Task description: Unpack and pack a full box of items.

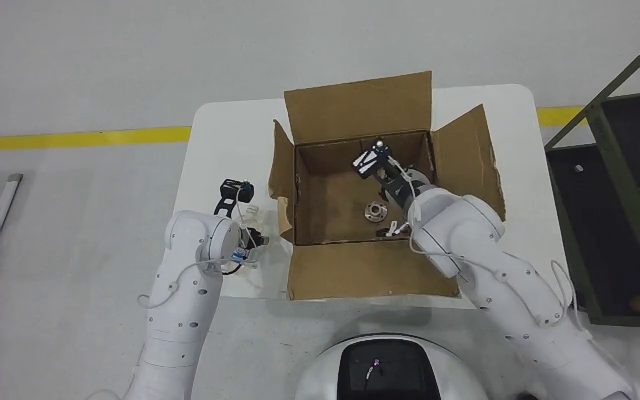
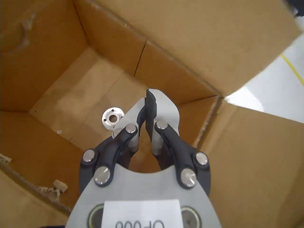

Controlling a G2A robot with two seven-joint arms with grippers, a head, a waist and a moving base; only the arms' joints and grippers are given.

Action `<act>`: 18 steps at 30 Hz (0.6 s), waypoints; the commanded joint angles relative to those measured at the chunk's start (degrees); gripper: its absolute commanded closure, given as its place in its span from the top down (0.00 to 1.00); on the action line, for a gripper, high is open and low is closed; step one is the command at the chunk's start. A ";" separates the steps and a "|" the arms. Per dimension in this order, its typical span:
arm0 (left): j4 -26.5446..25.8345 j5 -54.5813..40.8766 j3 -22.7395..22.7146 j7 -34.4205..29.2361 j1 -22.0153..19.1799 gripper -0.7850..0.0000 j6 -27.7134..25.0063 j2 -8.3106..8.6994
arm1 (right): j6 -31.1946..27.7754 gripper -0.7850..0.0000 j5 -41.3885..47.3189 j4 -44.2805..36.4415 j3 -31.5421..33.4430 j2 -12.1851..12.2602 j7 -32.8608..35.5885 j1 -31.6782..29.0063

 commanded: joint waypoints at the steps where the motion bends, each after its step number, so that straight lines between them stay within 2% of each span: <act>1: 0.00 0.00 0.00 0.00 0.00 1.00 0.00 0.00 | -0.01 0.00 0.02 -0.18 0.10 0.02 -0.06 -0.04; 10: 0.00 0.00 0.00 0.00 0.00 1.00 0.00 0.00 | -0.01 0.00 0.02 -0.18 0.10 0.02 -0.06 -0.04; 12: 0.00 0.00 0.00 0.00 0.00 1.00 0.00 0.00 | -1.93 0.00 0.39 0.64 -0.27 0.04 -0.78 -0.53; 15: 0.00 0.00 0.00 0.00 0.00 1.00 0.00 0.00 | -1.79 0.00 1.42 4.80 -1.92 -0.55 -0.86 0.69; 16: 0.00 0.00 0.00 0.00 0.00 1.00 0.00 0.00 | -1.31 0.06 2.28 6.67 -2.81 -0.91 -0.63 1.47; 18: 0.00 0.00 0.00 0.00 0.00 1.00 0.00 0.00 | -0.53 0.05 3.36 10.94 -5.08 -1.77 1.10 3.90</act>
